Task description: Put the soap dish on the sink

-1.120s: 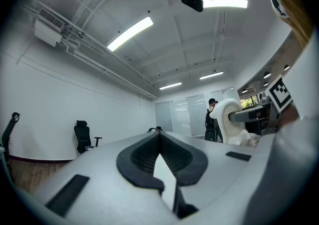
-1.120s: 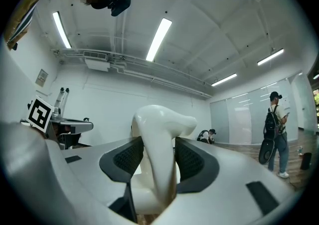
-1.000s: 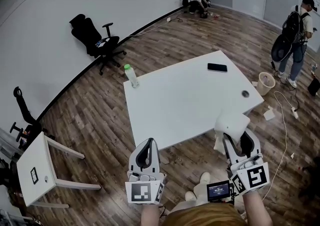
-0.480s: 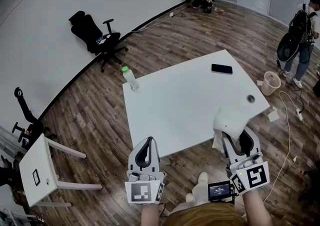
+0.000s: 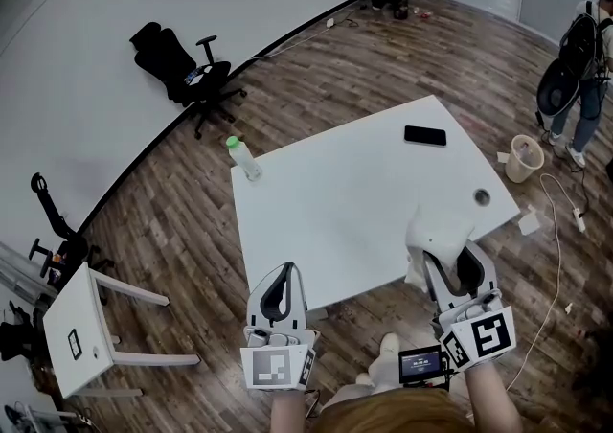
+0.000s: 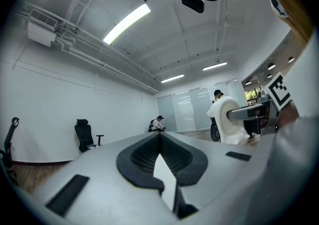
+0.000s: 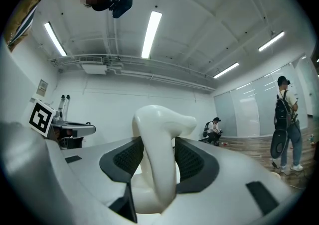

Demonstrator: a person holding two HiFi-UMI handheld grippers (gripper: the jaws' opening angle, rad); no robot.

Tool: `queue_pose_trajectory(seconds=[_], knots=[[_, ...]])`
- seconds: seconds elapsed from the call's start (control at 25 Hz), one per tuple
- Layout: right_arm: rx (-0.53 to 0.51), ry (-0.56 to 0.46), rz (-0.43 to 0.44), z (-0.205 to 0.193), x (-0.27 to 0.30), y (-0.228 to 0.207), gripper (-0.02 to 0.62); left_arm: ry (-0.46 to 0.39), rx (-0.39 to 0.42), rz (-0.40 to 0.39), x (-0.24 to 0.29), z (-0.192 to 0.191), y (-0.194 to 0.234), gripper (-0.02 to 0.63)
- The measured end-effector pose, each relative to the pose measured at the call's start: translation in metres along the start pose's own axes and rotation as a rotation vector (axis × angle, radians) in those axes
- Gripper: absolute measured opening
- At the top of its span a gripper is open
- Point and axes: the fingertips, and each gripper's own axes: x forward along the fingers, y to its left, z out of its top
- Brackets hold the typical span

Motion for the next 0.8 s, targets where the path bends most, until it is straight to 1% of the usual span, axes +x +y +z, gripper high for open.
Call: queue_pose_trajectory(seconds=[0.24, 0.52, 0.72, 0.8], knots=[[0.016, 0.0, 0.003, -0.006, 0.007, -0.019, 0.206, 0.013, 0.018, 0.004, 0.012, -0.004, -0.013, 0.008], [0.028, 0.01, 0.006, -0.01, 0.022, -0.023, 0.204, 0.023, 0.005, -0.001, 0.03, -0.008, -0.007, 0.008], [0.014, 0.022, -0.002, -0.005, 0.058, -0.029, 0.204, 0.02, -0.007, -0.025, 0.071, -0.004, 0.01, 0.008], [0.012, 0.026, -0.013, -0.008, 0.067, -0.035, 0.202, 0.02, -0.012, -0.038, 0.085, -0.009, 0.012, 0.008]])
